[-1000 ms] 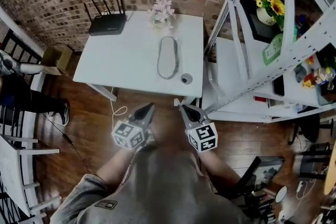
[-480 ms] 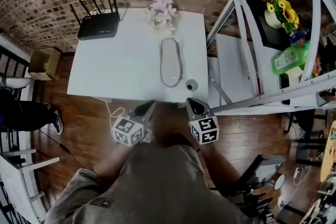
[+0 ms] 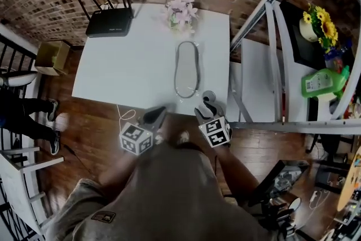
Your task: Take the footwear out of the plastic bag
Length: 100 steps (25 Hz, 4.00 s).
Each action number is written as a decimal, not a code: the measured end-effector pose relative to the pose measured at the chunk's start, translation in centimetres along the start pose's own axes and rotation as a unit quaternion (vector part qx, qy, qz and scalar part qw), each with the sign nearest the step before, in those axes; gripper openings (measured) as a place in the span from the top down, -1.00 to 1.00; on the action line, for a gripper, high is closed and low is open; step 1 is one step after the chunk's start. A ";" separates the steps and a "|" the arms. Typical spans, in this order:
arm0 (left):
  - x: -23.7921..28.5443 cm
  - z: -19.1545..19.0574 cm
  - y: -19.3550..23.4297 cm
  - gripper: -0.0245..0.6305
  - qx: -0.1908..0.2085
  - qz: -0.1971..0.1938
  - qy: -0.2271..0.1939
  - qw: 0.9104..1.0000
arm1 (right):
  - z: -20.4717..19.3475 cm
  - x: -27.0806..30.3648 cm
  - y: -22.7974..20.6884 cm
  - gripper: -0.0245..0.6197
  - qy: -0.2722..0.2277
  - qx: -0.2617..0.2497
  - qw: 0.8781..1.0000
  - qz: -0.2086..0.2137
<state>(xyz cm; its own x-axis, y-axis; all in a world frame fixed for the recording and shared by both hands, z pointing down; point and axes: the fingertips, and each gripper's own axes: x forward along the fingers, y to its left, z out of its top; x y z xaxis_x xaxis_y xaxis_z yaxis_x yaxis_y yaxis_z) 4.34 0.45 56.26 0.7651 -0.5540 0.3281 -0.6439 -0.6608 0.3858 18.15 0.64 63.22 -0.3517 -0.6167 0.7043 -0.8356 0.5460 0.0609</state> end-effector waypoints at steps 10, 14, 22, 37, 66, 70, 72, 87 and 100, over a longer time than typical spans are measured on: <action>0.0 -1.4 1.1 0.92 -0.020 0.055 0.017 0.998 | -0.9 2.9 -0.7 0.88 0.018 -0.015 0.999 0.036; 0.5 -1.6 0.8 0.92 -0.022 0.065 0.021 0.997 | -0.5 3.2 0.0 0.88 0.006 -0.016 0.998 0.064; 0.5 -2.9 1.6 0.92 -0.039 0.071 0.038 0.996 | 2.0 3.4 3.1 0.88 -0.008 -0.009 0.994 0.107; -3.4 0.0 12.7 0.92 -0.039 0.032 0.046 0.998 | 9.3 9.9 11.3 0.83 0.012 0.025 0.993 0.116; 1.1 3.9 18.9 0.92 -0.035 0.012 0.040 0.999 | 15.3 9.0 -2.0 0.40 0.039 -0.118 0.983 0.138; 1.7 4.3 18.9 0.92 -0.042 0.041 0.033 0.998 | 14.0 10.5 -4.0 0.12 0.081 -0.154 0.965 0.196; 1.8 4.3 18.8 0.92 -0.046 0.054 0.031 0.997 | 13.3 11.2 -4.3 -0.02 0.101 -0.181 0.952 0.227; 2.5 2.7 17.1 0.92 -0.044 0.080 0.059 0.994 | 8.8 15.4 -4.5 -0.42 0.204 -0.262 0.875 0.352; 3.1 0.0 18.2 0.92 -0.019 0.051 0.112 0.992 | 9.7 12.5 -3.1 -0.21 0.137 -0.380 0.889 0.218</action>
<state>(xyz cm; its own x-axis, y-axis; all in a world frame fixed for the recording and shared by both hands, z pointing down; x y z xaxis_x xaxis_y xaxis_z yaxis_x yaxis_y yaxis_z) -5.01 -13.32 64.32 0.6788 -0.4885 0.5483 -0.7210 -0.5852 0.3711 12.27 -14.29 64.91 -0.3692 -0.1484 0.9174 -0.0828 0.9885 0.1266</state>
